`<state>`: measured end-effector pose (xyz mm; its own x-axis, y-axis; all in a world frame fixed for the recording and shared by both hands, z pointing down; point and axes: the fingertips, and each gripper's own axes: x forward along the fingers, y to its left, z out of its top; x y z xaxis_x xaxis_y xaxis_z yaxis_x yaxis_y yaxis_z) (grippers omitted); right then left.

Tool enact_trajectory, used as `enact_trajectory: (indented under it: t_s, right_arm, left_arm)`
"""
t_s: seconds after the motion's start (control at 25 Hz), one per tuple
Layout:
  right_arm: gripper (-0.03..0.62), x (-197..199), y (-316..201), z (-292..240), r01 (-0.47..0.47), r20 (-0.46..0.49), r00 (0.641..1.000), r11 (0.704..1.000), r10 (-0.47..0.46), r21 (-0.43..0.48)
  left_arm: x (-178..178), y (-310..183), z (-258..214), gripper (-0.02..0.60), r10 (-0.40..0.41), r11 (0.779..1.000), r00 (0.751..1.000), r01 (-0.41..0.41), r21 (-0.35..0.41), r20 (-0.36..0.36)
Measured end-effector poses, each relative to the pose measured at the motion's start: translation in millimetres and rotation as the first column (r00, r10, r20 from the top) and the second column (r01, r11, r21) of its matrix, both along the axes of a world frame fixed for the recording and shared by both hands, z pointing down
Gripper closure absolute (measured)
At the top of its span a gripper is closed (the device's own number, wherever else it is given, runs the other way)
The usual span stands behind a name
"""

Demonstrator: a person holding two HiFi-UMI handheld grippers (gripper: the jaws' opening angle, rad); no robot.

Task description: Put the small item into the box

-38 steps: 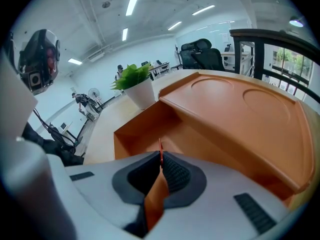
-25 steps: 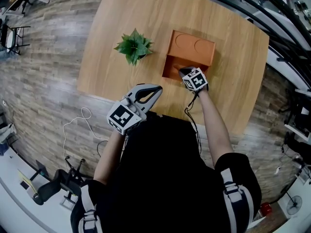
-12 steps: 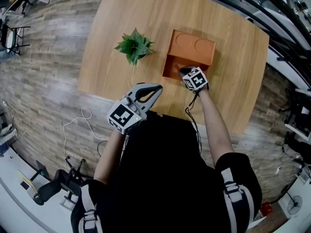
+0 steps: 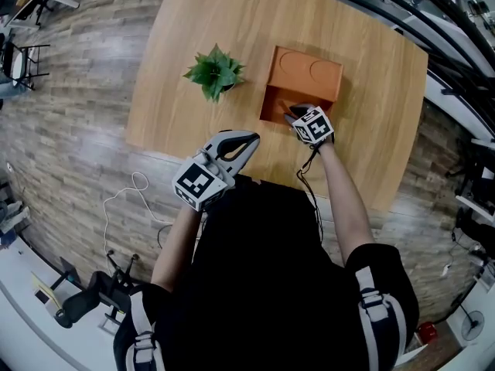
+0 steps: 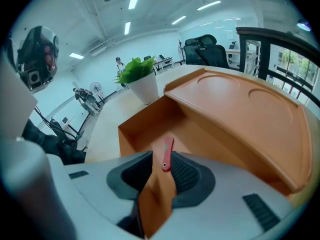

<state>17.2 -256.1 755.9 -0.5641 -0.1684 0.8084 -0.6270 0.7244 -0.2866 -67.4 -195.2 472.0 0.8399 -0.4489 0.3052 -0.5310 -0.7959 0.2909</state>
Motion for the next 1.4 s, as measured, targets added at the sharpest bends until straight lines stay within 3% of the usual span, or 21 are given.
enact_trajectory:
  t_s: [0.28,0.6,0.8,1.04,1.4]
  right_arm:
    - [0.475,2,4,-32,-0.015,0.045,0.999,0.997,0.011,0.081]
    - [0.567,9,20,-83,-0.072,0.133,0.990,0.978,0.046,0.196]
    - [0.569,14,35,-106,-0.066,0.157,0.987,0.968,0.028,0.240]
    - [0.569,27,51,-148,-0.146,0.271,0.960,0.954,0.073,0.262]
    - [0.569,38,68,-191,-0.171,0.323,0.945,0.921,0.053,0.349]
  left_arm:
    - [3,4,-3,0.558,0.007,1.000,1.000,-0.007,0.014,0.002]
    - [5,8,-3,0.558,0.008,0.999,1.000,-0.009,0.032,0.017]
    - [-1,4,2,0.558,-0.001,0.999,0.998,-0.002,0.053,0.057]
    - [1,6,7,0.558,-0.005,0.999,0.998,0.001,0.051,0.067]
    - [13,21,18,0.558,0.009,0.999,0.997,-0.012,0.033,0.071]
